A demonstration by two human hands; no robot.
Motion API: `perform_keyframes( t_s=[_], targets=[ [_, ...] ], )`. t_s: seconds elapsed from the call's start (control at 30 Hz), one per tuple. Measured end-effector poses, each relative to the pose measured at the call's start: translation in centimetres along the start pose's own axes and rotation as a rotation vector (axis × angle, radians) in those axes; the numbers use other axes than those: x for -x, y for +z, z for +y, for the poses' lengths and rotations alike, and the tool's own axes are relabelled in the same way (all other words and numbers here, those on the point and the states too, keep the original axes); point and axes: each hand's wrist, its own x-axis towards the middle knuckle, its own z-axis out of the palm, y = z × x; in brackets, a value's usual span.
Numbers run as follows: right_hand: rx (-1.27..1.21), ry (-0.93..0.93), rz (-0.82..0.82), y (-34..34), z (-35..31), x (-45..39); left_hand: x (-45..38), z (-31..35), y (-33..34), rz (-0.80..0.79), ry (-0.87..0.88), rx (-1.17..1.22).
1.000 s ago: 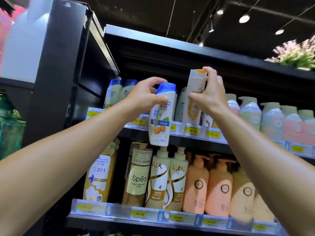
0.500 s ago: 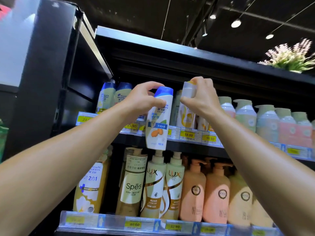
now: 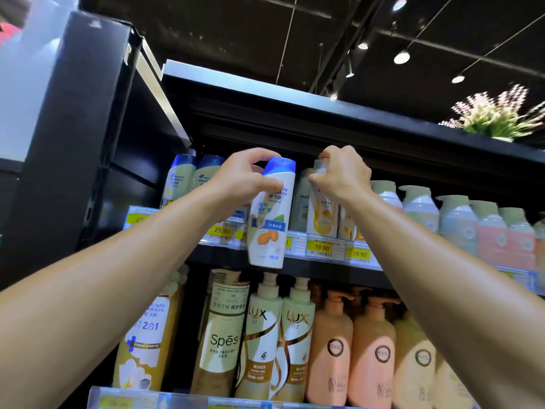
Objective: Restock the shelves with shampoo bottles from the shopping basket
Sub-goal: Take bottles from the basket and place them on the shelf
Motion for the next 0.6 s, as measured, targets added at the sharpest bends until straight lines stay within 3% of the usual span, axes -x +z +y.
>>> perform_keyframes(
  t_s=[0.17, 0.3, 0.6],
  targets=[
    [0.008, -0.011, -0.031, -0.5, 1.0, -0.3, -0.3, 0.3, 0.1, 0.007, 0.003, 0.008],
    [0.163, -0.055, 0.034, -0.5, 1.5, -0.1, -0.5, 0.8, 0.3, 0.035, 0.033, 0.03],
    [0.198, -0.092, 0.069, 0.0, 2.0, 0.1, -2.3, 2.8, 0.6, 0.144, 0.214, 0.072]
  ],
)
